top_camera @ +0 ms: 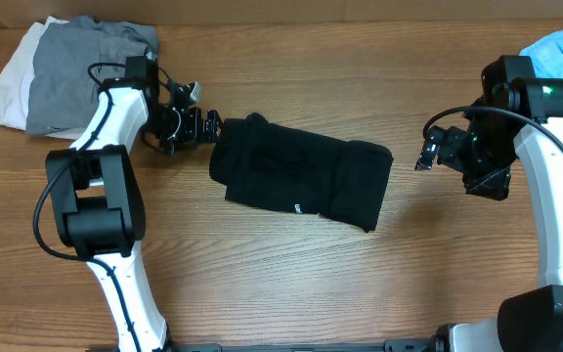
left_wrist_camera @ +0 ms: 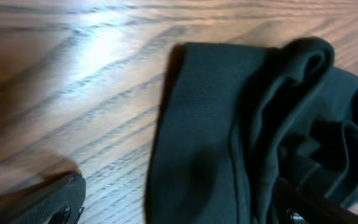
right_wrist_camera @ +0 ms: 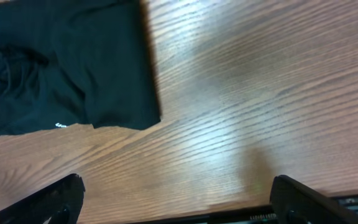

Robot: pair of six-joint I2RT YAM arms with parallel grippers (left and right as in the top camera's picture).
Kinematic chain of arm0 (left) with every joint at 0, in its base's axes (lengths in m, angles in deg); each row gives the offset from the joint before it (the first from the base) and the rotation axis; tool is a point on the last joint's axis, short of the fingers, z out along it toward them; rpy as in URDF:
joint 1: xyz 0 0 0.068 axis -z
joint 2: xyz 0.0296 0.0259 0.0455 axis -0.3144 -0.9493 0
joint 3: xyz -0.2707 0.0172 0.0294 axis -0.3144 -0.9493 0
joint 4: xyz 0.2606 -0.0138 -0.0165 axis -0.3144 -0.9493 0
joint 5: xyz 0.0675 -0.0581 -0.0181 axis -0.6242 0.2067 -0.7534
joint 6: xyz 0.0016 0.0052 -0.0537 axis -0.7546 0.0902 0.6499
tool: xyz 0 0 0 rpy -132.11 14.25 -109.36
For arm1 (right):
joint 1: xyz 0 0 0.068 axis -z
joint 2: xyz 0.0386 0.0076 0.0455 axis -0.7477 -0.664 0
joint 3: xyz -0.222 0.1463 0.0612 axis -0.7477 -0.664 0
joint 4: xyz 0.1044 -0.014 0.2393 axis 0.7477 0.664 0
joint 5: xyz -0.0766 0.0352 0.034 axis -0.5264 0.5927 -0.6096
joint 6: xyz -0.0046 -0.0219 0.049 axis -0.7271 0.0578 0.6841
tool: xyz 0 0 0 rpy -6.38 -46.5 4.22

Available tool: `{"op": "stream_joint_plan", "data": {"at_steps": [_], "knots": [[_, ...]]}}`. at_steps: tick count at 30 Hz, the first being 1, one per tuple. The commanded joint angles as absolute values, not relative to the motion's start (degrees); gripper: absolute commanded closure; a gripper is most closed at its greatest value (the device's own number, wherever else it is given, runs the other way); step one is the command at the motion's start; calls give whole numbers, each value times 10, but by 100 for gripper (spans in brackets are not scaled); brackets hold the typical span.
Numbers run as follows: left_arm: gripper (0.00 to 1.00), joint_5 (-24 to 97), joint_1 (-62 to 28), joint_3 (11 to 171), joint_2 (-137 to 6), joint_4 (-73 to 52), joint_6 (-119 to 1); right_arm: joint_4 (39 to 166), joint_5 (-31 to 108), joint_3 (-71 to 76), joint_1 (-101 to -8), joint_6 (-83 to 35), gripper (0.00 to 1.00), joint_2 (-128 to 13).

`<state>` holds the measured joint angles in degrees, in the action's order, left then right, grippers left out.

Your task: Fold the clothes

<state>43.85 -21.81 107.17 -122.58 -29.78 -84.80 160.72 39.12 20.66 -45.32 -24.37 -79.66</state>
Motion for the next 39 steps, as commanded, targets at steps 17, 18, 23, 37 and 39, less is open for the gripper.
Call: {"op": "stream_joint_plan", "data": {"at_steps": [17,18,23,37,39], "knots": [[0,436,-133,1043,-1349,-347,-928,1601,401,214,-451,-248,0,-789],[0,426,-130,1043,-1349,-349,-928,1601,401,214,-451,-248,0,-789],[0,396,-123,1043,-1349,-358,-929,1600,401,214,-451,-248,0,-789],[96,373,-102,1043,-1349,-349,-897,1597,401,214,-451,-248,0,-789],[96,321,-103,1043,-1349,-346,-855,1597,401,214,-451,-248,0,-789]]}}
